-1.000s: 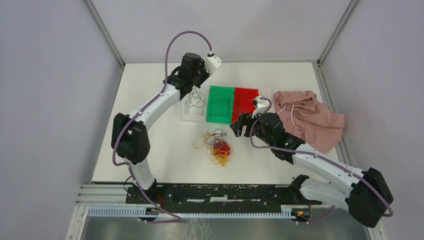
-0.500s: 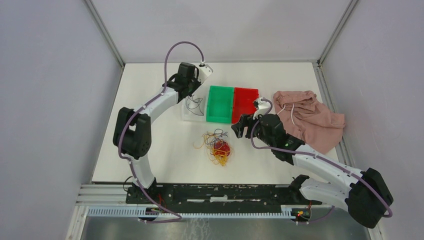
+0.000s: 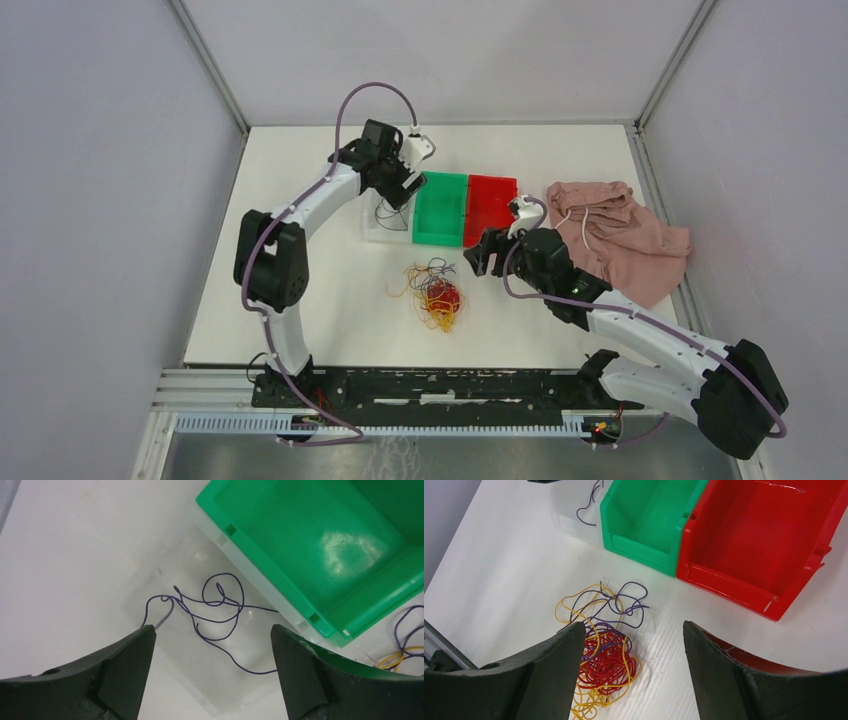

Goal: Untangle the cables
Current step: Place the cable in the bin, then untie the cable.

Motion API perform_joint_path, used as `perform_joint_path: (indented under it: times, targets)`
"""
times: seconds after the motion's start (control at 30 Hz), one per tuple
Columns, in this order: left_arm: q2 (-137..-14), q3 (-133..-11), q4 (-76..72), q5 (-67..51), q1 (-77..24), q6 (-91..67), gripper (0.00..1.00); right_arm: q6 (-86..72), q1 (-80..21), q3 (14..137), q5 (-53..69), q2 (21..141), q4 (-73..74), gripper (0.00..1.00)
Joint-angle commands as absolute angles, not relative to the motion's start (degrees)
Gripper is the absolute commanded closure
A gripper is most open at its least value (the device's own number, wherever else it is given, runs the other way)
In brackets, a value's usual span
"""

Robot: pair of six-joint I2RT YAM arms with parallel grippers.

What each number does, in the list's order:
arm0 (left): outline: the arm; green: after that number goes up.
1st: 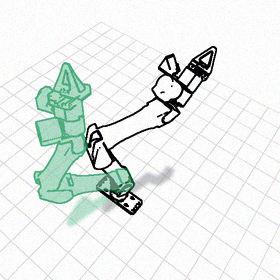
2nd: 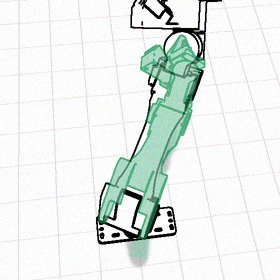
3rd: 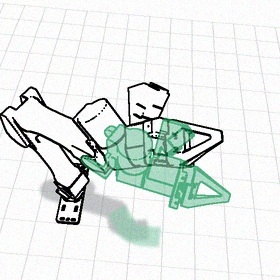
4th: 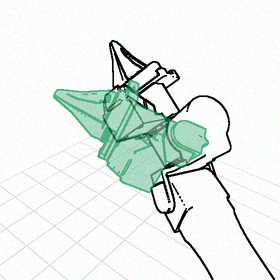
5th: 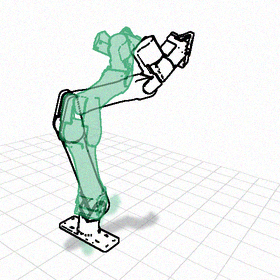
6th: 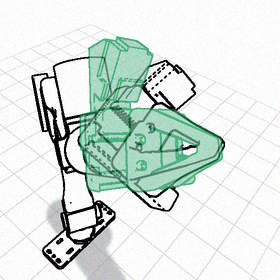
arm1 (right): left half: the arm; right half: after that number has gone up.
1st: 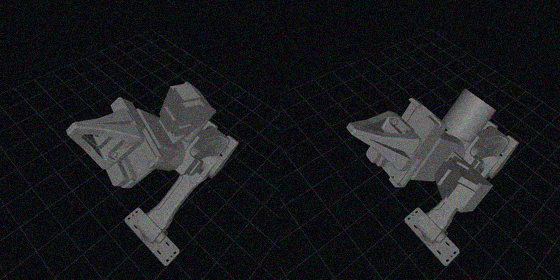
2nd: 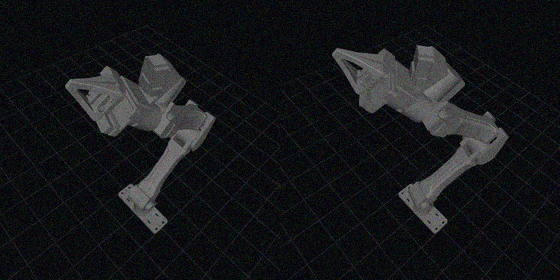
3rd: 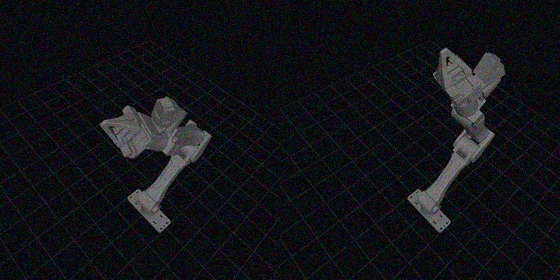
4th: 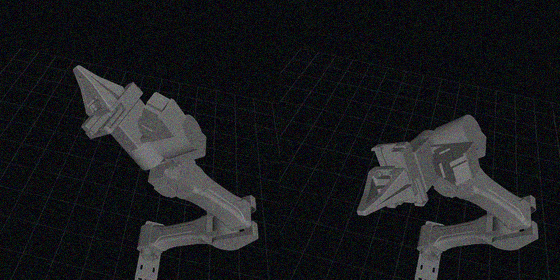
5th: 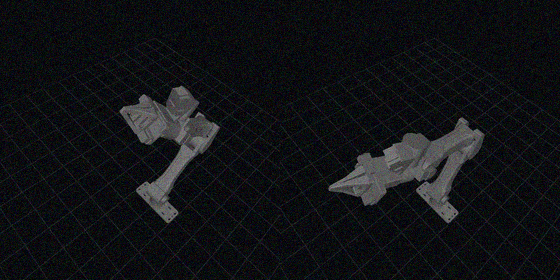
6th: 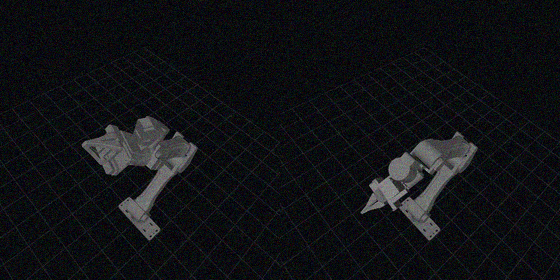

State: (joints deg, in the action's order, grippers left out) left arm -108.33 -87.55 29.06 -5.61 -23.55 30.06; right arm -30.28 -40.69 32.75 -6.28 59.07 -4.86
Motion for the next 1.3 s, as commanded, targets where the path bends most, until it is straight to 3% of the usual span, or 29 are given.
perform_joint_path:
  times: [0.0,0.33,0.5,0.63,0.73,0.93,1.27]
  targets:
    - [-109.4,-99.5,35.8,-12.6,-22.1,27.2,0.04,-30.3,-40.4,33.9,-6.0,57.4,-4.9,0.22]
    - [-106.3,-107.7,47.0,-22.7,-19.3,28.8,0.0,-30.0,-40.4,33.9,-2.5,58.3,-5.4,0.21]
    - [-96.0,-92.4,54.7,-34.6,-19.9,39.6,0.03,-30.2,-40.3,33.7,5.8,61.8,-8.7,0.21]
    - [-88.2,-78.1,57.5,-34.0,-25.1,46.9,0.11,-31.3,-40.4,33.0,7.4,64.2,-11.1,0.22]
    - [-85.1,-70.9,51.5,-31.1,-28.7,43.8,0.15,-32.1,-40.4,32.6,8.1,64.8,-12.8,0.23]
    - [-90.2,-71.8,44.2,-29.8,-31.2,37.2,0.32,-31.4,-40.4,32.7,7.4,62.4,-10.5,0.25]
    - [-96.9,-72.5,45.4,-30.5,-33.0,47.6,0.34,-30.3,-40.3,31.3,3.1,54.5,-5.1,0.26]
